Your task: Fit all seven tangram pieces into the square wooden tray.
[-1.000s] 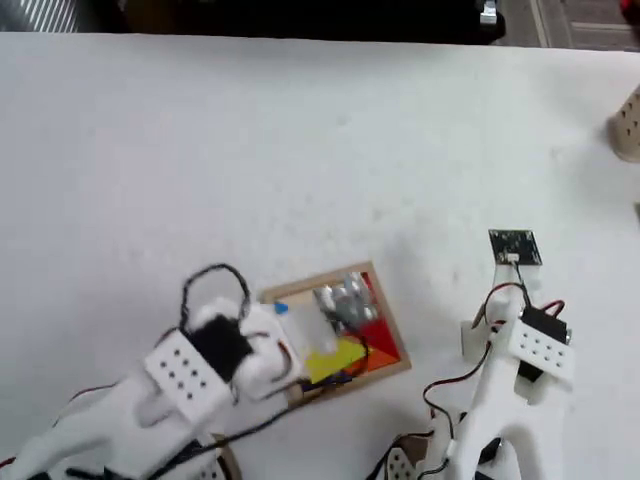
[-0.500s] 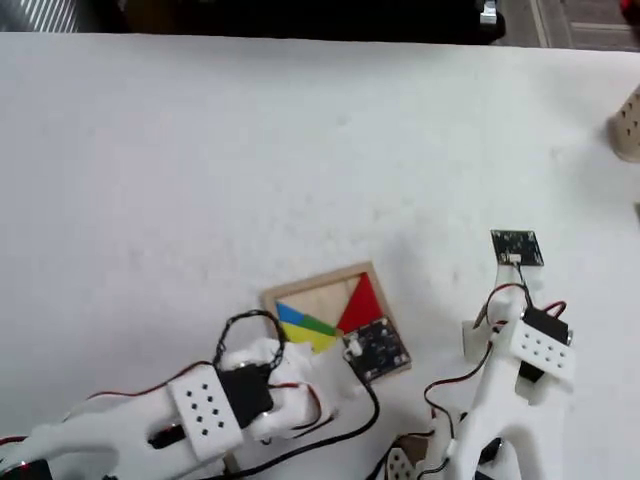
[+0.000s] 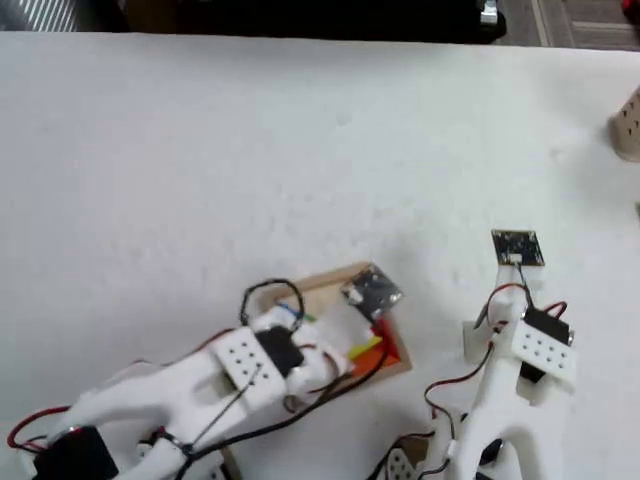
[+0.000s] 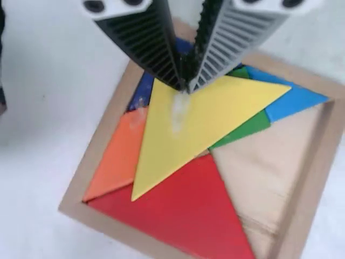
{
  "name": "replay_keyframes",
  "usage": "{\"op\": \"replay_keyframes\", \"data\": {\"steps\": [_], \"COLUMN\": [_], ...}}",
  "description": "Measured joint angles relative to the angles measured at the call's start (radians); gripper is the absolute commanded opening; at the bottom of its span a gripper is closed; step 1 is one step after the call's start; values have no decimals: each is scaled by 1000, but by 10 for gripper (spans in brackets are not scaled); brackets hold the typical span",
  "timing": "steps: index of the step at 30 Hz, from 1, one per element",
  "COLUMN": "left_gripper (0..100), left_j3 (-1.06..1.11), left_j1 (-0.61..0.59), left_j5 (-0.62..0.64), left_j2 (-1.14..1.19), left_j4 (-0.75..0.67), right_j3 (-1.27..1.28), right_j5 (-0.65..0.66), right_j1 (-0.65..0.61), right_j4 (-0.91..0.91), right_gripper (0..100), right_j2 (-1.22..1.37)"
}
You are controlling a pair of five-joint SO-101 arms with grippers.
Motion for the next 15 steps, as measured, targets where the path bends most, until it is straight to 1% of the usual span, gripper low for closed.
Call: {"op": "replay_keyframes", "data": {"steps": [7, 12, 15], "left_gripper": [24, 24, 24], "left_j3": [-29, -78, -124], "left_j1": [-14, -101, -144], "left_j5": [17, 17, 55], "left_j2": [58, 124, 172], "left_j4": [-69, -84, -80], "right_j3": [0, 0, 0], "right_j5": [0, 0, 0], "right_j1": [0, 0, 0], "right_j4": [0, 0, 0], "right_gripper": [21, 21, 21], "right_j2": [0, 0, 0]}}
